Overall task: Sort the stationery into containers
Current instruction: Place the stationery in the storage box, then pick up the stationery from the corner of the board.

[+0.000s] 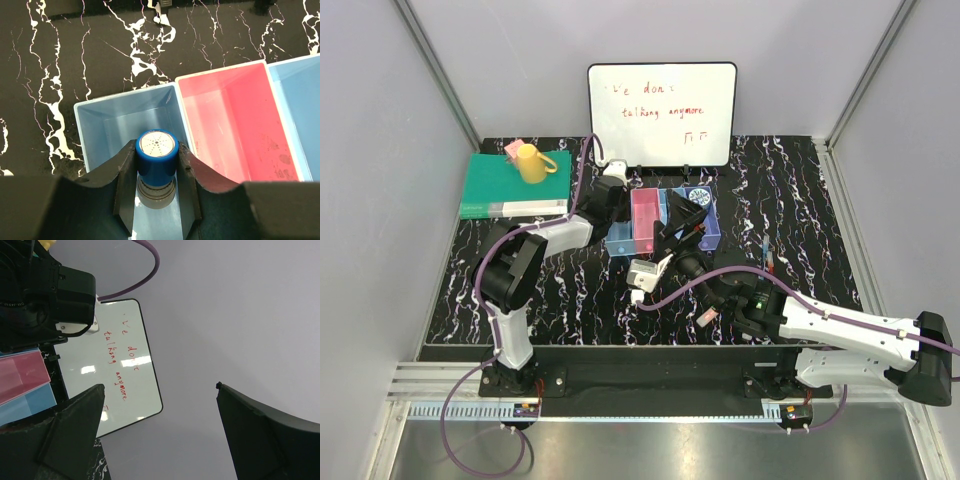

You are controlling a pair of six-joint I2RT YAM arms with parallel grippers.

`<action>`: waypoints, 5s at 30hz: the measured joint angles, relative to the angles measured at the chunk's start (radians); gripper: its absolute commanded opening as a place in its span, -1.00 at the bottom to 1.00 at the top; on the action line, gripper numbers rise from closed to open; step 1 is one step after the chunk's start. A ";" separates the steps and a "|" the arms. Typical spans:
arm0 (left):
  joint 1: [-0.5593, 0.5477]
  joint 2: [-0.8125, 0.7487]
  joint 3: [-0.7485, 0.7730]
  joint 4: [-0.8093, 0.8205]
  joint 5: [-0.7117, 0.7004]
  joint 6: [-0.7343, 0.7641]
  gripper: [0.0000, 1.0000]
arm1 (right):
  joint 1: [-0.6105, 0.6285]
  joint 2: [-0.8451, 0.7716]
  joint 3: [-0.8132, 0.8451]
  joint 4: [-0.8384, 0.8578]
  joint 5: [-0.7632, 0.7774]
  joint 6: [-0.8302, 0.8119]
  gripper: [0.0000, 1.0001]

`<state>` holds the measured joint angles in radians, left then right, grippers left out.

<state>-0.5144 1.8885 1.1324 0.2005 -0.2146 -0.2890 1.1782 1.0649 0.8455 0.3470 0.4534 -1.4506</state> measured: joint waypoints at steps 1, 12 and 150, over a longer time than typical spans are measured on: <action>0.000 0.000 0.000 0.000 0.000 0.000 -1.00 | 0.000 0.000 -0.001 0.000 0.000 0.000 1.00; 0.000 0.000 0.000 0.004 -0.023 0.002 -0.54 | 0.000 -0.003 -0.012 0.001 0.000 0.000 1.00; -0.035 -1.088 -0.031 -0.861 0.151 0.684 0.98 | -0.650 0.188 0.034 -1.214 -0.725 0.370 1.00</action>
<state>-0.5491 0.8009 1.1011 -0.6601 -0.0639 0.3950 0.5278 1.2533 0.8795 -0.8669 -0.2714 -1.0805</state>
